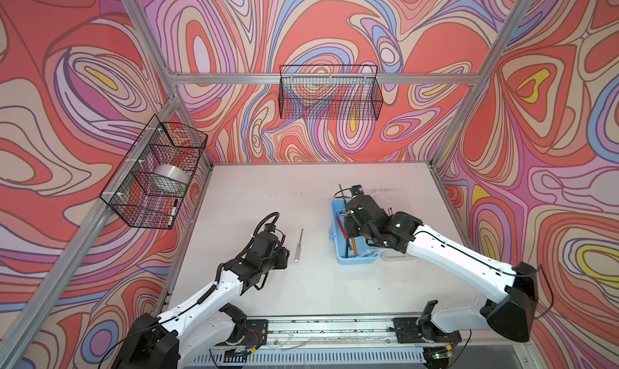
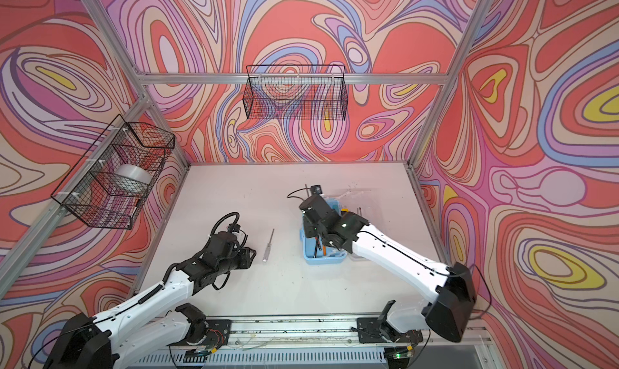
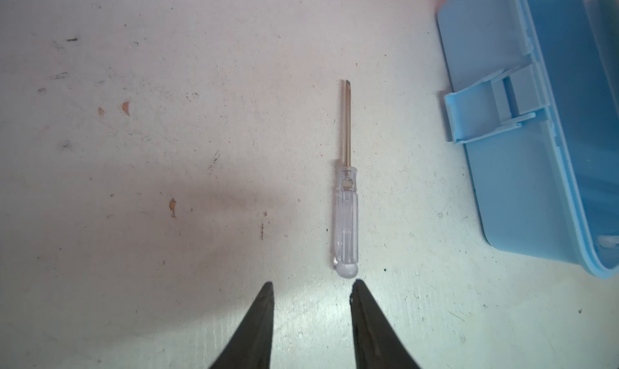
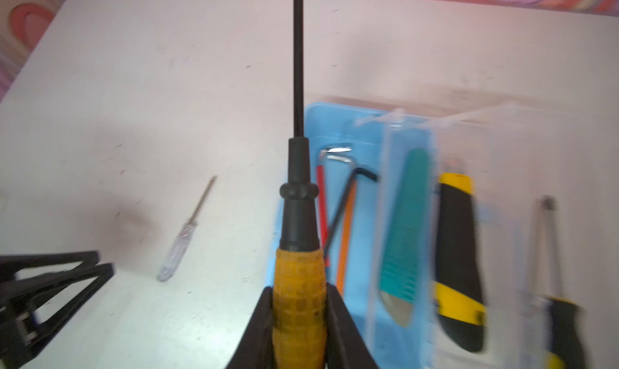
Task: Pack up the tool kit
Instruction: 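Carry the yellow-handled screwdriver with the right gripper over the clear tray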
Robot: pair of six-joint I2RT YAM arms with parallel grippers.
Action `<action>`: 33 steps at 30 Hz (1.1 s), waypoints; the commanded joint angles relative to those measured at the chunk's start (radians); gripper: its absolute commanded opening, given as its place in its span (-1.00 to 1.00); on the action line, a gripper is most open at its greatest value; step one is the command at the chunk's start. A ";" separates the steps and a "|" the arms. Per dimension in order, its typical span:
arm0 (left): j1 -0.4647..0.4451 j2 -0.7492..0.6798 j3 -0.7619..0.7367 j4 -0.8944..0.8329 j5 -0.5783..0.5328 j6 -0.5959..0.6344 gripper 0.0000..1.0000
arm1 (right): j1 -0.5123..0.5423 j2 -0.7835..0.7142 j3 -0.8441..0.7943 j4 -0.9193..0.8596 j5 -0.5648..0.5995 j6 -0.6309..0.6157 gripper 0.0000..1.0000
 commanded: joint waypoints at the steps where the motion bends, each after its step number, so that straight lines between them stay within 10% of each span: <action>1: 0.004 0.005 -0.004 0.030 0.008 -0.009 -0.23 | -0.078 -0.123 -0.052 -0.130 0.084 -0.052 -1.00; 33: 0.003 -0.013 -0.010 0.016 -0.001 -0.007 -0.23 | -0.348 -0.088 -0.171 -0.145 0.222 -0.143 -1.00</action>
